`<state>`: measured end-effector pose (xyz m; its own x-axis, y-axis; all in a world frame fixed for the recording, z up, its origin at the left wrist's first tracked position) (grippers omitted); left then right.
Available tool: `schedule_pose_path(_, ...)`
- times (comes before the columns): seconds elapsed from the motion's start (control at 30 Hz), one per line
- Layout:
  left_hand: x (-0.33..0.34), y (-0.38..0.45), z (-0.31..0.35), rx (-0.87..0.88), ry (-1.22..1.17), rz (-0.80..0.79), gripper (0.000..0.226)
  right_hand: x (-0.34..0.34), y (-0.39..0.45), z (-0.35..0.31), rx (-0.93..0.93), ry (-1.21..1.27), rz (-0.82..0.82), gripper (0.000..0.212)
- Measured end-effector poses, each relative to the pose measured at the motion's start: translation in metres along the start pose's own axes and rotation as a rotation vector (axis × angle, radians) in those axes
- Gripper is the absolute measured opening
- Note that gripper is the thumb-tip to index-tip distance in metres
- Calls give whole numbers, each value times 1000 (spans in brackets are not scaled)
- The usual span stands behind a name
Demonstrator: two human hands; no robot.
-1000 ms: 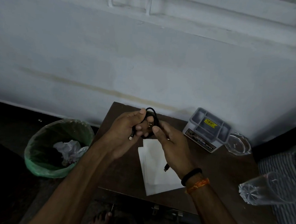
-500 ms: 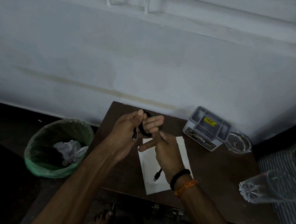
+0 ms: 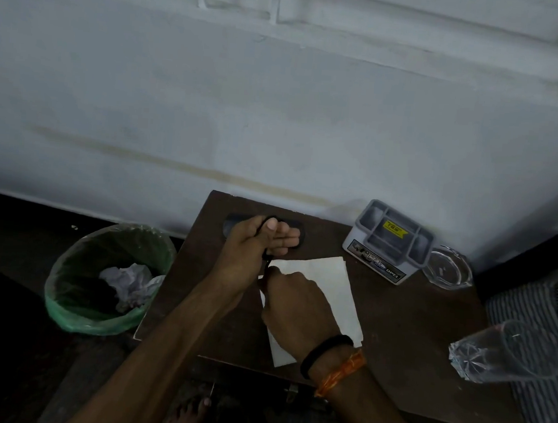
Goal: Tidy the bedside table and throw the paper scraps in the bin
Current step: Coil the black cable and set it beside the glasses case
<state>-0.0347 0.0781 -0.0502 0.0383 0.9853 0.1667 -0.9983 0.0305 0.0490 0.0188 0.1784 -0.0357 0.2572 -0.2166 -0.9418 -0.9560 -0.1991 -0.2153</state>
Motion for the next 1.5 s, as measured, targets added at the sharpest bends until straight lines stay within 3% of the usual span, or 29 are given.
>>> schedule_pose_path(0.1,0,0,-3,-6,-3,6,31,-1,-2,-3,-54,-66,1,25)
schedule_pose_path(0.2,-3,-4,-9,23,171,-96,25,-2,-4,-3,-124,-75,-18,22)
schedule_pose_path(0.3,-5,-5,-11,47,300,-183,25,-11,-3,7,-147,-55,83,21)
schedule_pose_path(0.43,-1,-4,-4,-6,211,-252,37,-24,9,23,-218,-23,112,25)
schedule_pose_path(0.53,5,-6,-7,-168,111,-171,34,-28,8,23,-245,18,101,27)
schedule_pose_path(0.6,4,-7,-9,-207,154,-115,30,-34,3,24,-276,4,229,18)
schedule_pose_path(0.7,3,-5,-5,-137,285,-212,32,-49,-1,32,-246,6,338,10)
schedule_pose_path(0.83,7,-6,5,-193,148,-295,41,-54,2,47,-284,-28,313,11)
schedule_pose_path(1.03,6,-11,15,-258,35,-361,32,-49,6,56,-280,-150,572,4)
schedule_pose_path(1.17,0,-12,19,-294,11,-398,39,-45,9,58,-283,-134,673,17)
schedule_pose_path(1.37,-4,-14,16,-287,-27,-432,38,-37,14,61,-200,-57,679,25)
schedule_pose_path(1.5,-2,-16,16,-236,-45,-395,31,-34,14,60,-264,128,620,21)
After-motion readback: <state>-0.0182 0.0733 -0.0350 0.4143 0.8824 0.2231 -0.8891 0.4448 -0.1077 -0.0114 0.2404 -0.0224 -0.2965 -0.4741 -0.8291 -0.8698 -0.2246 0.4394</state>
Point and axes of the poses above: each hand's wrist, its own y-axis towards the middle knuckle, its own x-axis out of the palm, z = x × y, the point moved 1 cm from there along y, towards the middle knuckle, and after that the axes turned 9 degrees about x, right-handed, at the moved point
